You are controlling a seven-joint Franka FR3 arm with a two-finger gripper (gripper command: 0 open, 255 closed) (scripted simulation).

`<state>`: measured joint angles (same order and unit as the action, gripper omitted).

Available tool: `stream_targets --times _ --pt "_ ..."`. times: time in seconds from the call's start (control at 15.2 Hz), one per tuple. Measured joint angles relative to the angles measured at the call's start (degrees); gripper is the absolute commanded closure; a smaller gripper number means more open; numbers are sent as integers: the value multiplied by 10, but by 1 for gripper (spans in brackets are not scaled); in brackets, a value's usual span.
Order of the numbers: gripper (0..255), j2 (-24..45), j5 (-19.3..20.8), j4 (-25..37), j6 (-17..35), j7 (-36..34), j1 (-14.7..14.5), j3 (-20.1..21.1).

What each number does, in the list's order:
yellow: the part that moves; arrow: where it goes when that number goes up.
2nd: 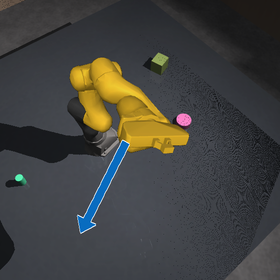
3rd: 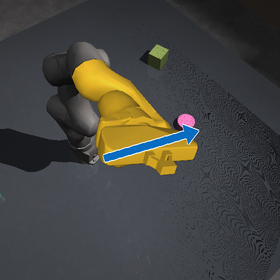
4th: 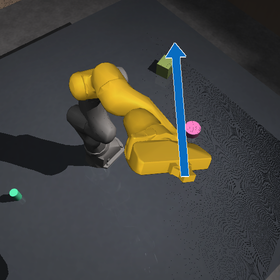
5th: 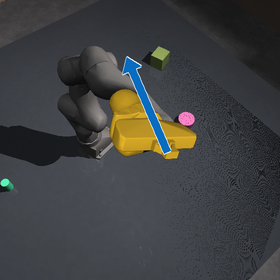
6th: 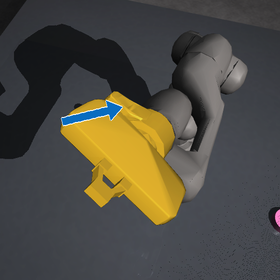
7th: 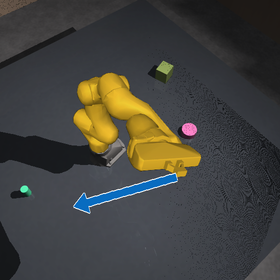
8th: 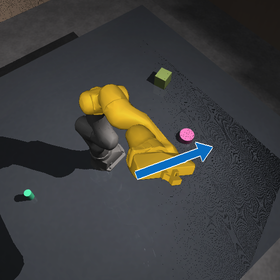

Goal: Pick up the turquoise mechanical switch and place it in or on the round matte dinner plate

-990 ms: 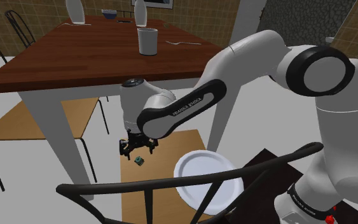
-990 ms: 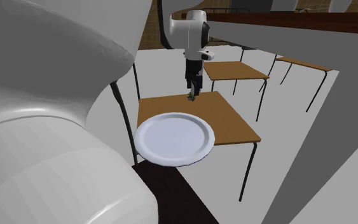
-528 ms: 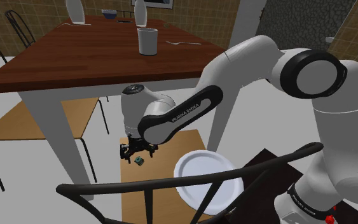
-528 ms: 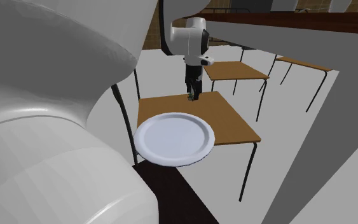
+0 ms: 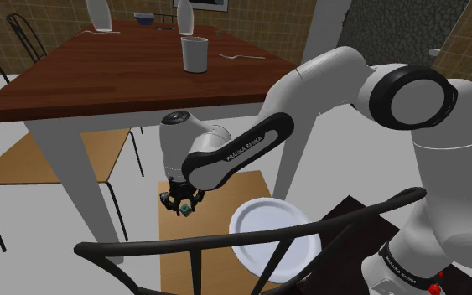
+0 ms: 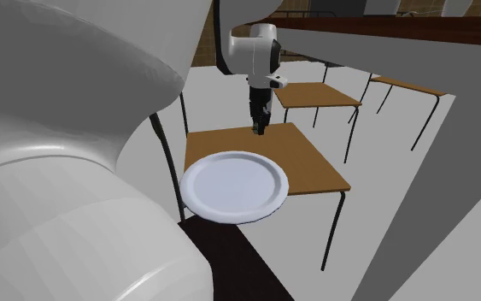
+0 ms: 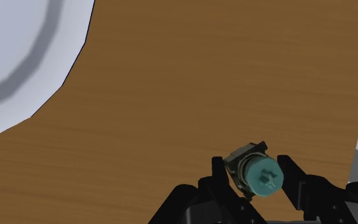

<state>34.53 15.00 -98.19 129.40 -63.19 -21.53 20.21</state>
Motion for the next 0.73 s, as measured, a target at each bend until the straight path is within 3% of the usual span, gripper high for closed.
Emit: stream_targets --times 0.73 --pt "255 -18 -8 4 -22 5 4 5"
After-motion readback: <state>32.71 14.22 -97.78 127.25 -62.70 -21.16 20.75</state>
